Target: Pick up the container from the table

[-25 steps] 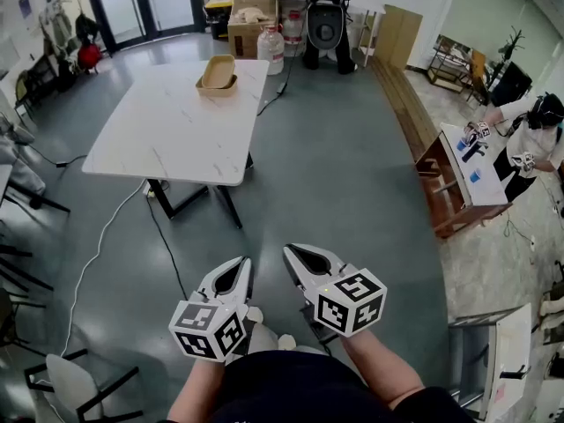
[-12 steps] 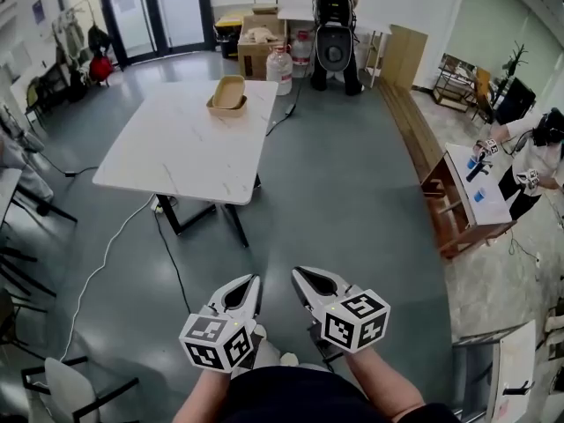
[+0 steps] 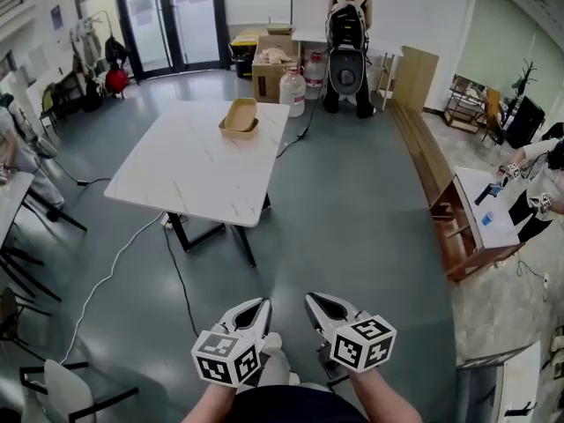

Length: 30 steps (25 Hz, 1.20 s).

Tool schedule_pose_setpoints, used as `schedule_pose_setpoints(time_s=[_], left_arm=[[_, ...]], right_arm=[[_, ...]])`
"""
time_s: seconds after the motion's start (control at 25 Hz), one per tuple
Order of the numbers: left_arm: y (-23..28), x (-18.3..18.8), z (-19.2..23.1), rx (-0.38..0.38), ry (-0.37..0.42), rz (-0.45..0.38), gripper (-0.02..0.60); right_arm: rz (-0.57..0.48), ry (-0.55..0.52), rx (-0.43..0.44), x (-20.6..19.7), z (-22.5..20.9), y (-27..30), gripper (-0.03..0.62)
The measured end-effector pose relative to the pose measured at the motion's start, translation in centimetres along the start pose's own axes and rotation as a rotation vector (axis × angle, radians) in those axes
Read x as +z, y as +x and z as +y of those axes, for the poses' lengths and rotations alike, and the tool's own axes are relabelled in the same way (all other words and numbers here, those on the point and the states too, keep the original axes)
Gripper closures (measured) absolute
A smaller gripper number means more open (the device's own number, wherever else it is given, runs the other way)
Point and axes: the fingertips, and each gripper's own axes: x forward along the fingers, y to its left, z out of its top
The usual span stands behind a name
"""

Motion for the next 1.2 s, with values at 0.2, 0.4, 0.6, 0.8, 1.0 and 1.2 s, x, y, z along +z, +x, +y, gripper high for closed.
schedule_pose_setpoints(time_s=[0.2, 0.4, 0.6, 0.8, 1.0, 1.2], left_arm=[[1.5, 1.0, 0.7, -0.014, -0.008, 0.002, 0.581], [4.1, 2.2, 2.6, -0.014, -0.036, 0.004, 0.581], [7.0, 4.7, 5.0, -0.015, -0.045, 0.011, 0.581], [9.6, 6.8, 7.5, -0.017, -0.056, 0.017, 0.581], [12.0, 9.5, 10.1, -0.024, -0.061, 0.011, 0.581], [13.9, 11.5, 13.4, -0.027, -0.085, 0.0, 0.581]], right_arm=[[0.021, 0.014, 0.0, 0.3, -1.0, 1.5, 0.592], [0.043, 0.013, -0.002, 1.8, -2.6, 3.9, 0.592], [0.043, 0.019, -0.012, 4.8, -4.8, 7.4, 0.592], [0.059, 0.007, -0.005, 6.8, -5.7, 10.7, 0.592], [0.077, -0.004, -0.016, 9.2, -7.0, 14.2, 0.592], [0.095, -0.028, -0.016, 10.9, -7.7, 17.9, 0.592]])
